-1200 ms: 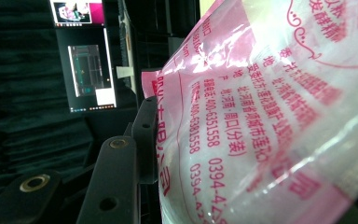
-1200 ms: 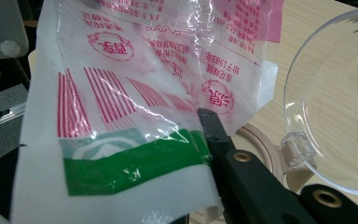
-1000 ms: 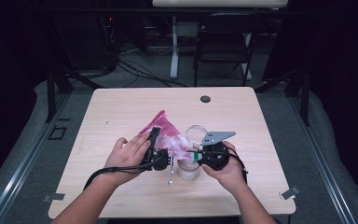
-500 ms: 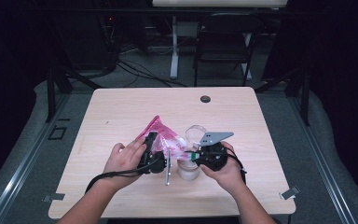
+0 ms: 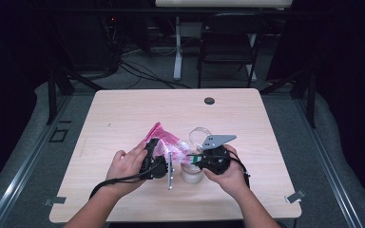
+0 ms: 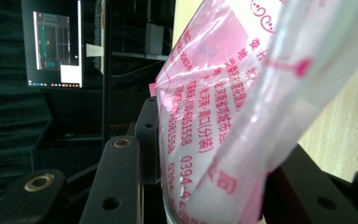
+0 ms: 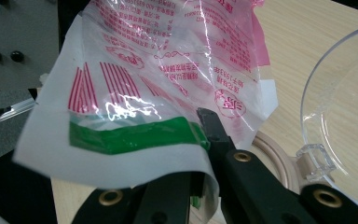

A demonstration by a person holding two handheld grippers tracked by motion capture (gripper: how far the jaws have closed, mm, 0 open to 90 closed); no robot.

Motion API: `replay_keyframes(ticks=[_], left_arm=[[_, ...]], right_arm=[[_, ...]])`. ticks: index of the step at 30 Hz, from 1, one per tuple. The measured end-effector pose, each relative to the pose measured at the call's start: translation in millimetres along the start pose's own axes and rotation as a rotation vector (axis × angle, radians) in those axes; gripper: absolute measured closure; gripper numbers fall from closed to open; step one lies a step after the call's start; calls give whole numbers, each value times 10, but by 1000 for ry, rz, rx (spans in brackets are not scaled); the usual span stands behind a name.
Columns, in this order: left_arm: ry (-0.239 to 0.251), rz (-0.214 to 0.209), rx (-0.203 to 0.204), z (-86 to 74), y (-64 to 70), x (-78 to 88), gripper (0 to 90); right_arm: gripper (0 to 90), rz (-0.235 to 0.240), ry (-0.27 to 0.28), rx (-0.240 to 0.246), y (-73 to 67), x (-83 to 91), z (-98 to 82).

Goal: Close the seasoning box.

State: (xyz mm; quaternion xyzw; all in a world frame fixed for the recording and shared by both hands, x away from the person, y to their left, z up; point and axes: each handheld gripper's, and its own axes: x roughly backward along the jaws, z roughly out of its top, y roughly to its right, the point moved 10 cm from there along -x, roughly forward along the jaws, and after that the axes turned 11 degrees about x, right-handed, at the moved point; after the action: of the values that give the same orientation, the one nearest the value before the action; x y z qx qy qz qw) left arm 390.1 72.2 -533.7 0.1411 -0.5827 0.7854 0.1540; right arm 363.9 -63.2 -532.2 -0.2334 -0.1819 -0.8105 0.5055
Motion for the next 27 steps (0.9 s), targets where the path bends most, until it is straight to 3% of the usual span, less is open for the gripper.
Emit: replay_keyframes(ticks=[27], left_arm=[[0,-73,186,-141,209,-42,655]], right_arm=[[900,-6,3,19,-50,-46,28]])
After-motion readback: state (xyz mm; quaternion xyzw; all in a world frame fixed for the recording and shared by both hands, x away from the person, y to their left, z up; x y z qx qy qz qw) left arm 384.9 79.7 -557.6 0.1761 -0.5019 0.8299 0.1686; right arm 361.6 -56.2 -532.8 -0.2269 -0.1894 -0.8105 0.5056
